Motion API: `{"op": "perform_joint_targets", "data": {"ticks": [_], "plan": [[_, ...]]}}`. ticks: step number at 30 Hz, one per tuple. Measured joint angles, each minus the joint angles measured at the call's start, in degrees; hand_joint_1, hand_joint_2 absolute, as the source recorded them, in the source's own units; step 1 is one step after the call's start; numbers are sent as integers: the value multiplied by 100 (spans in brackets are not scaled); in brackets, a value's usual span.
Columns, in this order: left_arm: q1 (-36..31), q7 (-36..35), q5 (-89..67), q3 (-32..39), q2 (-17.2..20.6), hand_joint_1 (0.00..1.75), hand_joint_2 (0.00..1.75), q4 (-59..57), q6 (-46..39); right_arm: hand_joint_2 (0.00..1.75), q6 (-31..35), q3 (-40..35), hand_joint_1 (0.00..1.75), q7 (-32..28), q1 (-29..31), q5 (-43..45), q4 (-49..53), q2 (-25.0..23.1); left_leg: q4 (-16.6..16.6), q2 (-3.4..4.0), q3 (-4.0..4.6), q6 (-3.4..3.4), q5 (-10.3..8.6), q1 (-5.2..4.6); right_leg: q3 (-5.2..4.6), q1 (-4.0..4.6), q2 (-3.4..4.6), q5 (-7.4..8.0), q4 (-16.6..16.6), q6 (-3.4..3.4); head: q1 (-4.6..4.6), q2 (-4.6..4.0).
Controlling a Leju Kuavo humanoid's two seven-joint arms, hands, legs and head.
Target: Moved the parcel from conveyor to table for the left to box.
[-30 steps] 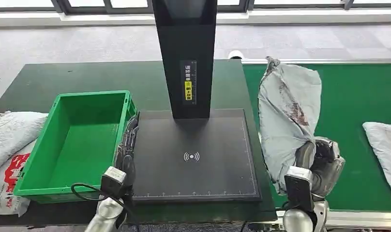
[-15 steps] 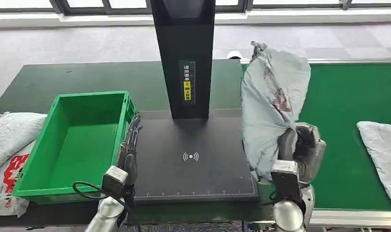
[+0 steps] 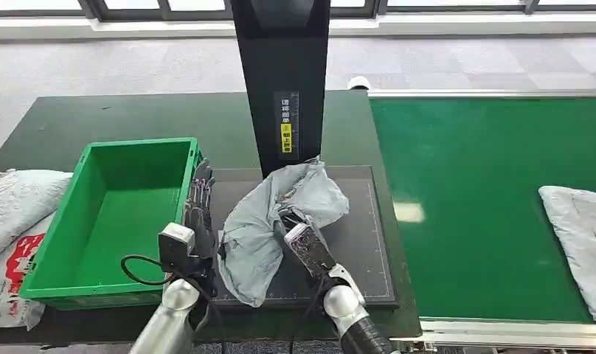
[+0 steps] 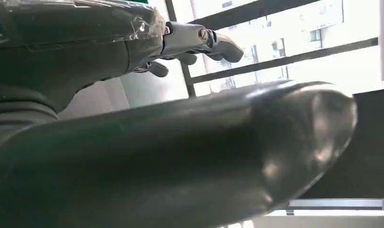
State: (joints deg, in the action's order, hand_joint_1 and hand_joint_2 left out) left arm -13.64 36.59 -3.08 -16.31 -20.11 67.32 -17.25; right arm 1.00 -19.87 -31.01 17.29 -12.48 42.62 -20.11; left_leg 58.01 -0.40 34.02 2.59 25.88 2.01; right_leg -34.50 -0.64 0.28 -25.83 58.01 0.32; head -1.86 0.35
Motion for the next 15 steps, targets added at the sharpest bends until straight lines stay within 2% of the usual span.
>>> {"op": "perform_joint_targets", "data": {"ticks": [6, 14, 15], "plan": [[-58, 236, 76, -33, 4, 0, 0, -127, -85, 175, -422, -245, 175, 79, 95, 142, -459, -28, 1, 1, 0, -1, 1, -1, -1, -1, 0, 0, -1, 1, 0, 0], [-170, 341, 155, -50, 6, 0, 0, -352, 127, 175, -374, -492, 175, 166, 119, 116, -629, -28, 0, 1, -1, 0, 0, 0, -3, 0, 1, 1, 0, -1, 0, -2], [-175, 343, 162, -50, 7, 0, 0, -373, 138, 175, -371, -492, 45, 190, 119, 90, -629, -28, 0, 1, -1, 0, 0, 0, -3, 0, 1, 1, 0, -1, 0, -2]]}}
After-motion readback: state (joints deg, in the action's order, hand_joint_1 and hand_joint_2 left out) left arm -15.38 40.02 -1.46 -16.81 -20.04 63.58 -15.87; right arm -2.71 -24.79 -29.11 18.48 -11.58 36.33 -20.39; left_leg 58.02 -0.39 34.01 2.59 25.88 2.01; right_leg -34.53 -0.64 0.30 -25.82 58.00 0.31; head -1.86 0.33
